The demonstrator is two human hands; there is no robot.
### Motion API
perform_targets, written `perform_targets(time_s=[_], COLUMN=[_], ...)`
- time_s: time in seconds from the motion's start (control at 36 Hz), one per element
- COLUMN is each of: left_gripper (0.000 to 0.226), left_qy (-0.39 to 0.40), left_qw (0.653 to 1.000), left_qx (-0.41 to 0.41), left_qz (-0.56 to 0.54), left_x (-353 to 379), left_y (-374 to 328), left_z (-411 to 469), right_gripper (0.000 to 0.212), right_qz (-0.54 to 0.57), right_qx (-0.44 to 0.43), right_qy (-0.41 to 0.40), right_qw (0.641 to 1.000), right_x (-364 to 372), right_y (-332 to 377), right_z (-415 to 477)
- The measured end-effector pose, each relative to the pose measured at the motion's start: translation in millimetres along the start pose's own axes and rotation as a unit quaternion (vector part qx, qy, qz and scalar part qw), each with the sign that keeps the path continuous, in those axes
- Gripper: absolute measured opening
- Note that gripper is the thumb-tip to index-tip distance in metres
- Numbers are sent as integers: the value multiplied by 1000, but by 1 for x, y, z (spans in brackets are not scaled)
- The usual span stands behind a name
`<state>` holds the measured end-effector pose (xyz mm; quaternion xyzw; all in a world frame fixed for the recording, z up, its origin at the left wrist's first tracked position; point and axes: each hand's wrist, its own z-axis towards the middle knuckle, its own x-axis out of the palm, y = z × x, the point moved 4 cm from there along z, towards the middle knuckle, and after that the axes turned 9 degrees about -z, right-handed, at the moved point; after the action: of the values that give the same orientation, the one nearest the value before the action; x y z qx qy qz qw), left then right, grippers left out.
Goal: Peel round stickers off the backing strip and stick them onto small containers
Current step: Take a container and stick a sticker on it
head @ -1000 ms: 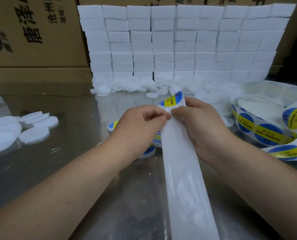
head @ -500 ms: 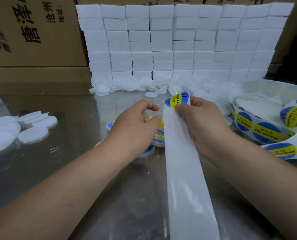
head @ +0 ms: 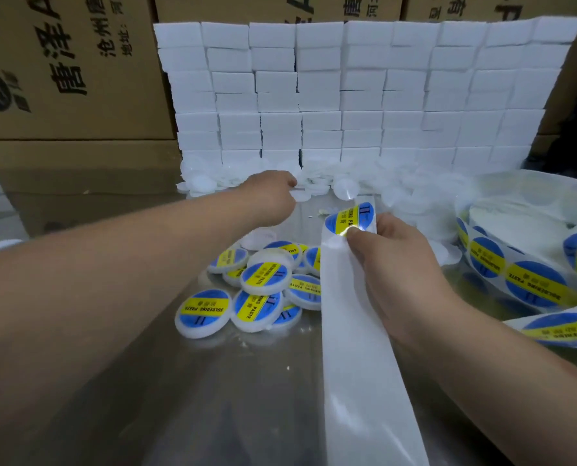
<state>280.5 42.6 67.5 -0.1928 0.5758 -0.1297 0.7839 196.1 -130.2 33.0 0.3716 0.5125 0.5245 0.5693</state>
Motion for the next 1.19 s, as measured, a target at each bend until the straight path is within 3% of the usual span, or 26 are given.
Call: perform_targets(time_s=[0.11, 0.22, 0.36, 0.5, 0.64, 0.72, 0.83, 1.0, 1.11, 1.19], left_gripper=[51, 56, 61, 49, 31, 29, 34, 25, 29, 29], left_qy=[78, 116, 140, 189, 129, 111, 33, -46, -69, -99], left_qw=[982, 965, 962, 960, 970, 984, 995, 908, 869, 899], left_qx=[4, 5, -11, -15, 37, -9, -76, -145, -136, -80], left_qz=[171, 234, 236, 208, 203, 141, -60, -390, -471, -418], left_x=[23, 38, 63, 84, 77, 69, 46, 7, -13, -25], left_y=[16, 19, 19, 26, 19, 21, 21, -1, -20, -35], left_z=[49, 99, 129, 141, 140, 133, 115, 57, 7, -32], right_gripper=[14, 12, 12, 26, 18, 15, 22, 23, 30, 33], right_qz=[-31, -40, -31, -53, -42, -16, 3, 4, 22, 21], right_qx=[-21, -20, -15, -16, -20, -22, -9, -13, -23, -57], right_qy=[-2, 2, 14, 23, 24, 28, 32, 31, 54, 71], right_qw=[999, 999, 999, 998, 999, 999, 999, 999, 998, 996], right_x=[-2, -3, -1, -1, 0, 2, 3, 4, 6, 8], right_y=[-1, -3, -4, -4, -6, -4, -4, 1, 7, 14], right_z=[-2, -2, -3, -2, -1, -2, -1, -4, -10, -16])
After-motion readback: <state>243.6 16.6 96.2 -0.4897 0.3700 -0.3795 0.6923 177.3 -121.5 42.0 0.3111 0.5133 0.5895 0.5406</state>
